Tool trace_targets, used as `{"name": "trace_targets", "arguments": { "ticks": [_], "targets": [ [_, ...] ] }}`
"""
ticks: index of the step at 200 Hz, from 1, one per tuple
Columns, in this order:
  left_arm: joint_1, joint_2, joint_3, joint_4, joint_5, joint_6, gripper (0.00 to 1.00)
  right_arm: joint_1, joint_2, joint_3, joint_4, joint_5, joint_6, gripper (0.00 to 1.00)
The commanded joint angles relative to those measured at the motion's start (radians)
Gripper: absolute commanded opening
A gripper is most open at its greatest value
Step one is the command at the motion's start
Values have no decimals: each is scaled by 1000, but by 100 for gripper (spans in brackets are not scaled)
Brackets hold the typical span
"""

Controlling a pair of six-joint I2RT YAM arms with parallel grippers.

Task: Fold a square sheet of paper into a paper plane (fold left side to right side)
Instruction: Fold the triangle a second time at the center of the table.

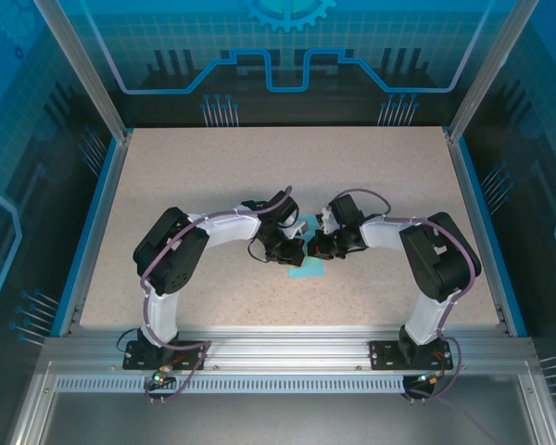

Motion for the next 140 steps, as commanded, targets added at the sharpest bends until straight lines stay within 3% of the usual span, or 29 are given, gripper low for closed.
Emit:
{"name": "trace_targets", "arguments": {
  "ticks": [1,59,140],
  "targets": [
    [-5,41,25,-37,-9,19,0,19,36,-6,-57,43,3,2],
    [-4,39,-10,-75,-36,40,0,19,35,-3,-73,58,-2,2],
    [6,-82,-169,-67,-50,11,0,19,48,7,-92,72,-11,2]
  ]
}}
